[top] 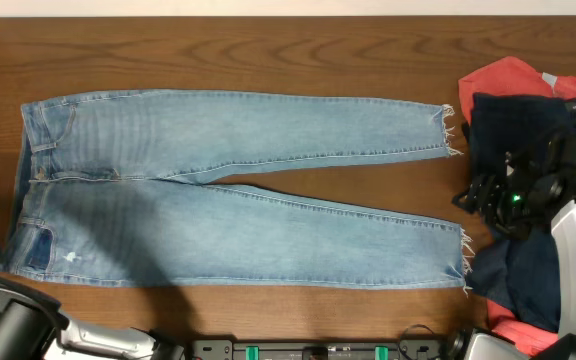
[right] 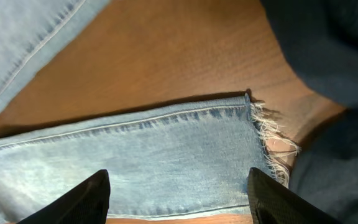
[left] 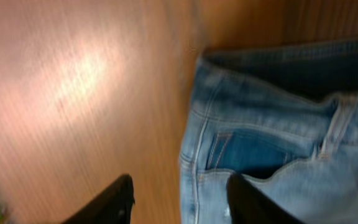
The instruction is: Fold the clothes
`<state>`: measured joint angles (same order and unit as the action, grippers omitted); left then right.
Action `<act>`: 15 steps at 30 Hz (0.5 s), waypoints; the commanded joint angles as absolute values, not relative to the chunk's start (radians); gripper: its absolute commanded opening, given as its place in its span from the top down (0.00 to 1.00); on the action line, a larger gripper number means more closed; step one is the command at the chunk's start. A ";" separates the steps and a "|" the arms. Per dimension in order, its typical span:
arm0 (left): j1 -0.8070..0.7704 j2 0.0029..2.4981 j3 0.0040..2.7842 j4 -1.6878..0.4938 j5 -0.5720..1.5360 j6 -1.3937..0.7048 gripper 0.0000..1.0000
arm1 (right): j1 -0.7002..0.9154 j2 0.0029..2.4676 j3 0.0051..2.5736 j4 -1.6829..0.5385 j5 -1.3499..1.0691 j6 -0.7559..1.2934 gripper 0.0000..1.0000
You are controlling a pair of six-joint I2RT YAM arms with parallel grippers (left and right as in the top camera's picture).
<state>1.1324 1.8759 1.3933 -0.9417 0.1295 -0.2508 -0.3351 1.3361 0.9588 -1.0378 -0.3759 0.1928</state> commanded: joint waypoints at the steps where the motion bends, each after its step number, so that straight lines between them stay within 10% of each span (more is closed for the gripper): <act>1: 1.121 1.898 1.355 -0.885 0.202 -0.179 0.52 | -0.324 1.337 0.898 -1.016 -0.394 0.187 0.32; 15: 1.120 2.054 1.341 -0.772 0.198 -0.138 0.51 | -0.259 1.337 0.802 -0.900 -0.397 0.174 0.28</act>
<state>1.1210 2.0113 1.3476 -0.7738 0.1886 -0.1593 -0.2764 1.3361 0.8082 -0.9039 -0.3870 0.1921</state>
